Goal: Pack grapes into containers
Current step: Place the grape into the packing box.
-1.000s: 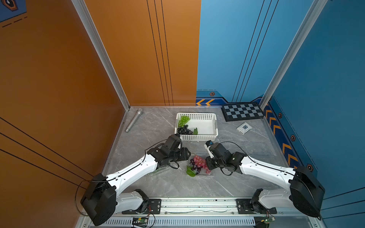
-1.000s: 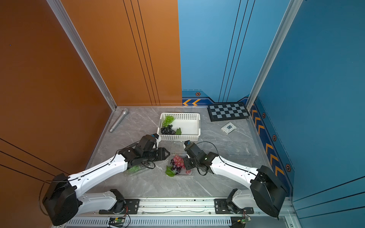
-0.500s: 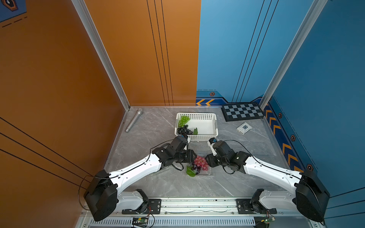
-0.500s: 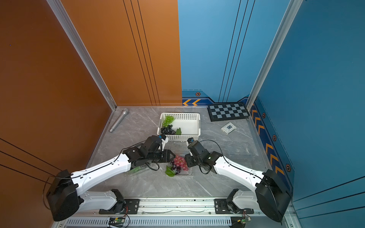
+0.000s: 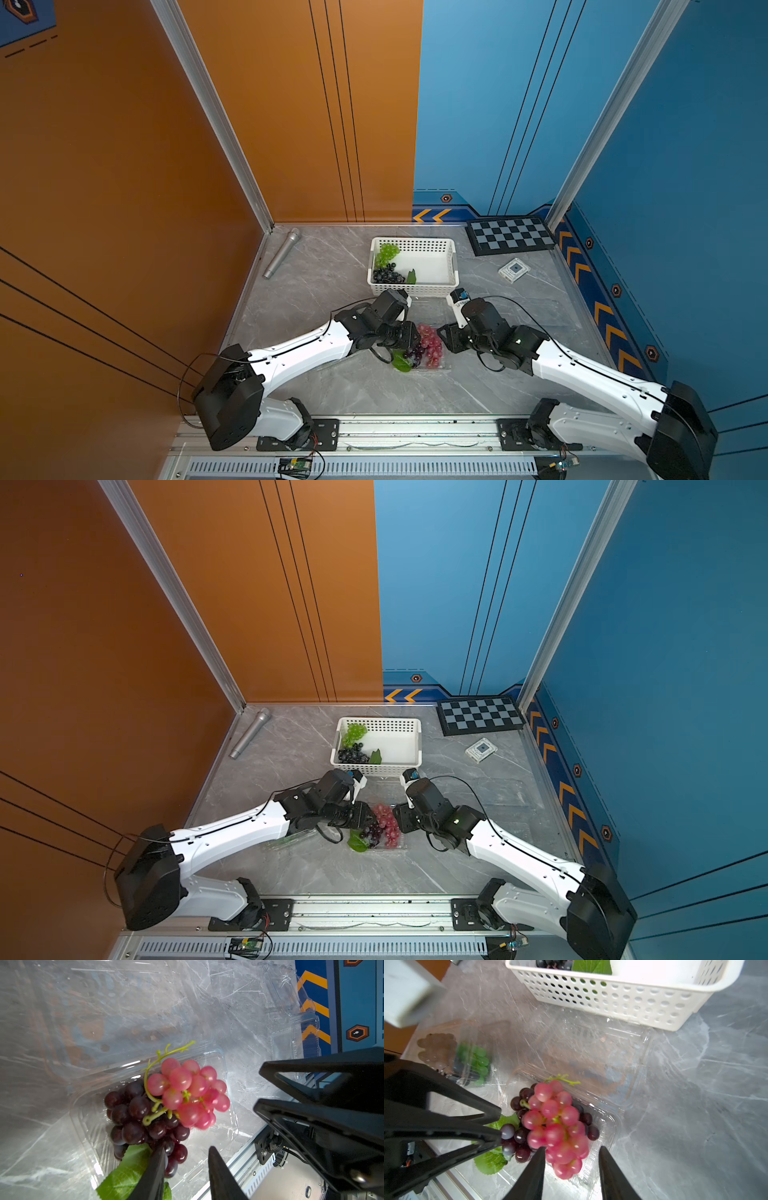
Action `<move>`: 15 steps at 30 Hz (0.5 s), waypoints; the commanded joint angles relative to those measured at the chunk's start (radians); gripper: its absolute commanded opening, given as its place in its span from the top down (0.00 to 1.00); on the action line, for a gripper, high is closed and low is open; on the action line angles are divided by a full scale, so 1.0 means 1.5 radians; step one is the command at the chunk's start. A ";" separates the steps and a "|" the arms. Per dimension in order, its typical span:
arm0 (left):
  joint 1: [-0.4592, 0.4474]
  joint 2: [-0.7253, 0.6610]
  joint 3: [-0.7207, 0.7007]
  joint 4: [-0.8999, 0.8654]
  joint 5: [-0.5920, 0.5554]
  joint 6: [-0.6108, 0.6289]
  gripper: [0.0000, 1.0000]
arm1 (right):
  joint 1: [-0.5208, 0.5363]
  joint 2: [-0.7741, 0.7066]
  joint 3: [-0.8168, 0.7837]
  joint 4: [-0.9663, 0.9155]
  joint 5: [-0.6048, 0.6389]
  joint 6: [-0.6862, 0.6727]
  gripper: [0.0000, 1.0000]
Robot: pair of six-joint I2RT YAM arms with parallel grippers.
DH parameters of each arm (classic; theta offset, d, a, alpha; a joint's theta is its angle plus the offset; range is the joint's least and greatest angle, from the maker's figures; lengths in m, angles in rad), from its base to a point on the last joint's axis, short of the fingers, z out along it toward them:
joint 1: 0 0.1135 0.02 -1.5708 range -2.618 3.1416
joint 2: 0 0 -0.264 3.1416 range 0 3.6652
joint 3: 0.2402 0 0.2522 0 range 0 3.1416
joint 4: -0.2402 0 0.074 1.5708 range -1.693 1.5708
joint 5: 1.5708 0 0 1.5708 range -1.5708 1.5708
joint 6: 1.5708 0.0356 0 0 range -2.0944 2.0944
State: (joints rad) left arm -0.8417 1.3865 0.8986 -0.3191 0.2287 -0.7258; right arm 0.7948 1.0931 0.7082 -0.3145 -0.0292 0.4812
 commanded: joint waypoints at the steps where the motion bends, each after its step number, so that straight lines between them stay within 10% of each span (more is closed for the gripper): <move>1: -0.009 0.016 0.020 -0.016 0.001 0.010 0.64 | 0.011 -0.007 0.009 -0.027 0.006 0.010 0.59; 15: 0.054 -0.061 -0.042 -0.016 -0.067 -0.034 0.65 | 0.033 0.140 0.041 0.027 0.011 -0.014 0.73</move>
State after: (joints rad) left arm -0.7849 1.3266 0.8612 -0.3256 0.1757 -0.7521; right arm 0.8402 1.2648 0.7345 -0.3038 -0.0284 0.4721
